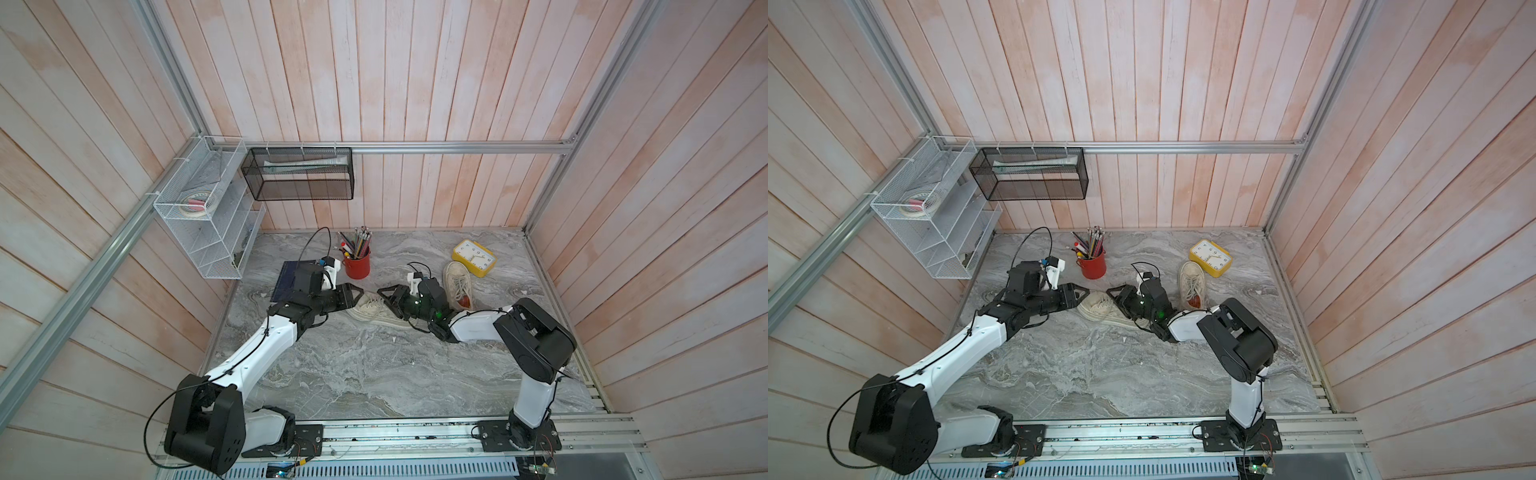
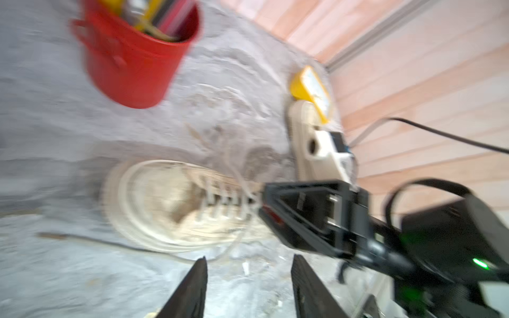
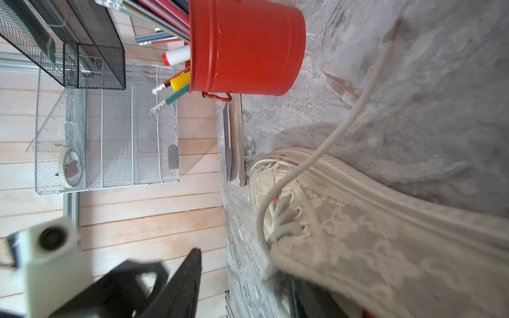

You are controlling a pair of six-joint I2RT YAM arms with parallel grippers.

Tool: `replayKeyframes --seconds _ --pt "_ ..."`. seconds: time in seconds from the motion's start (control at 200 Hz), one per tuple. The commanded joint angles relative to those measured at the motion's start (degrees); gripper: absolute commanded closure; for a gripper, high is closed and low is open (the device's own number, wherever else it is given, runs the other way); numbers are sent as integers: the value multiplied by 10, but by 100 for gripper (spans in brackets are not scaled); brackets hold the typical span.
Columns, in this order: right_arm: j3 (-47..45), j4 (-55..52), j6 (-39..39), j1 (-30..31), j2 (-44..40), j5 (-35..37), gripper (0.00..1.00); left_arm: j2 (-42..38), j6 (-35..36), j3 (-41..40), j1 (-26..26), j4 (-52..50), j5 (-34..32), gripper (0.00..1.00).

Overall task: Remove the insole from the shoe
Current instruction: Untie the shoelace on the shoe.

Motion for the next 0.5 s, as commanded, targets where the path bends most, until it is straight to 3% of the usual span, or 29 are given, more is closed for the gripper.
replayKeyframes --seconds 0.0,0.165,0.34,0.49 --pt "16 -19 -33 -2 -5 -27 50 65 -21 35 13 -35 -69 35" --pt "18 -21 -39 -3 -2 -43 55 172 24 92 12 -62 -36 28" --pt "13 -31 -48 -2 -13 -56 61 206 47 88 12 -44 -9 28" --pt "24 -86 -78 -2 -24 -68 62 226 61 87 12 -44 2 37"
